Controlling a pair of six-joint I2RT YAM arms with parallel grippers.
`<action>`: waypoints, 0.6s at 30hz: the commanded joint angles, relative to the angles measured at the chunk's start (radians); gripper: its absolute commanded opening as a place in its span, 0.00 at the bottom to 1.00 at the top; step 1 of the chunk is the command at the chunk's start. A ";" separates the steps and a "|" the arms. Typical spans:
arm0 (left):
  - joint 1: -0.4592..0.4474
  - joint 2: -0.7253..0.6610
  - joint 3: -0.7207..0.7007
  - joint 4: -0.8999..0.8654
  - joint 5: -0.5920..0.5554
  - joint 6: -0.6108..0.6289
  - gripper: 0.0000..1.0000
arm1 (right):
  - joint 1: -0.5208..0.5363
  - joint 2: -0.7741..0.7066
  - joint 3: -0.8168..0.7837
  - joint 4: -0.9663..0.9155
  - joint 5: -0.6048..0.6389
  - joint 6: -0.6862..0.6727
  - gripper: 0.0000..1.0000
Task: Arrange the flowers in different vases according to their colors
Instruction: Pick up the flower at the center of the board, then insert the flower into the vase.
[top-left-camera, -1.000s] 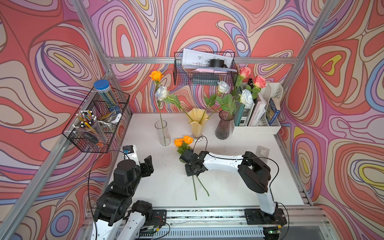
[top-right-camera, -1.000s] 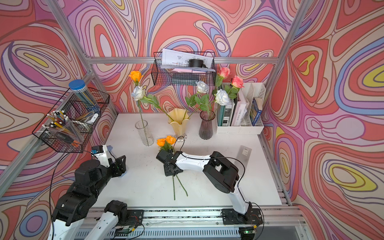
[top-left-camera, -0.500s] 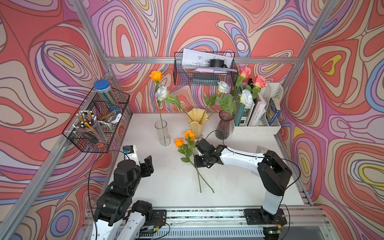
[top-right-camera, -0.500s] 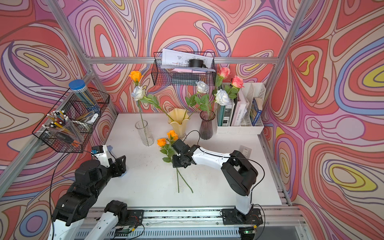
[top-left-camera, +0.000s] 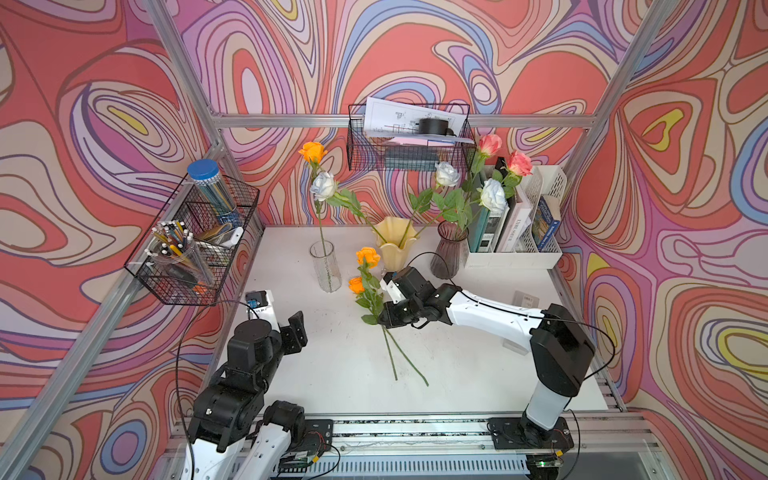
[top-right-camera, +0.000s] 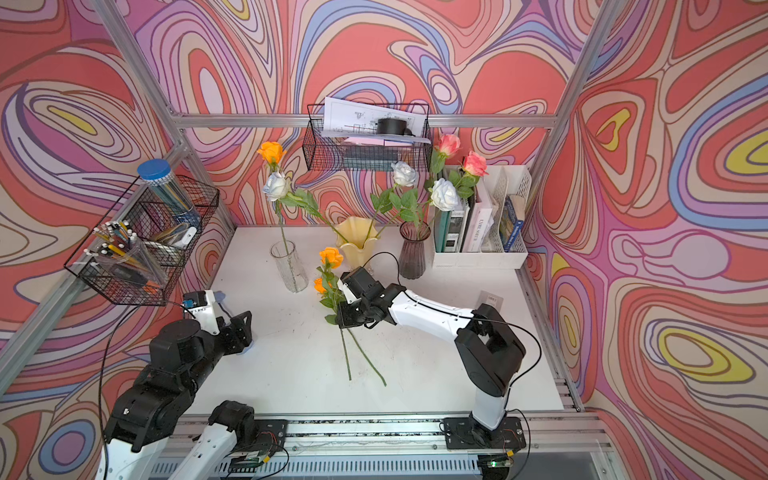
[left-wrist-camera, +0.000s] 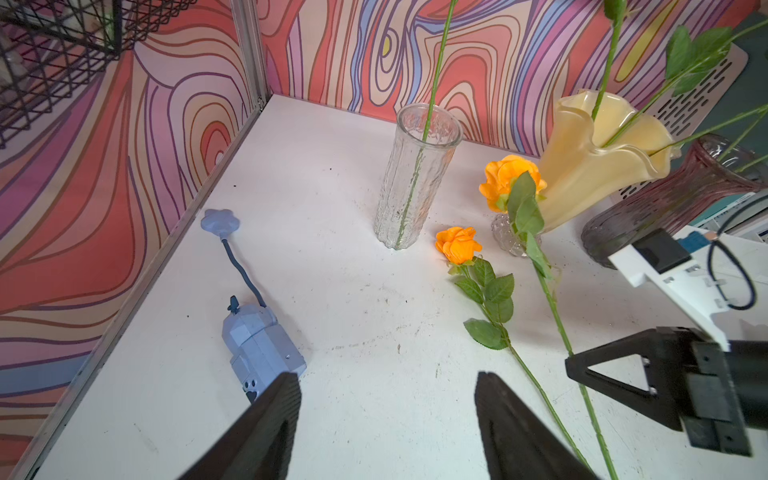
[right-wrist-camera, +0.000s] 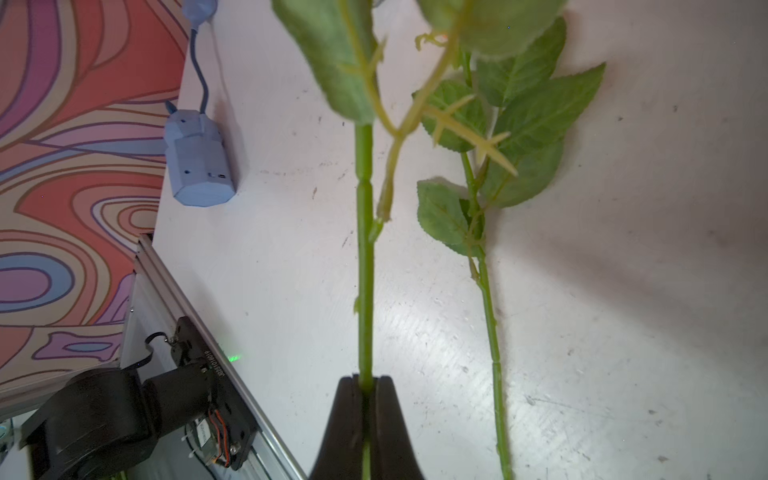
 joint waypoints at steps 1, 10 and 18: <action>0.004 -0.005 -0.009 0.015 -0.005 0.002 0.72 | 0.023 -0.080 -0.016 0.003 -0.040 -0.023 0.00; 0.004 -0.005 -0.009 0.012 -0.012 0.000 0.72 | 0.166 -0.059 0.202 -0.092 -0.071 -0.110 0.00; 0.004 -0.021 -0.010 0.006 -0.018 -0.005 0.72 | 0.182 0.121 0.610 -0.217 -0.116 -0.254 0.00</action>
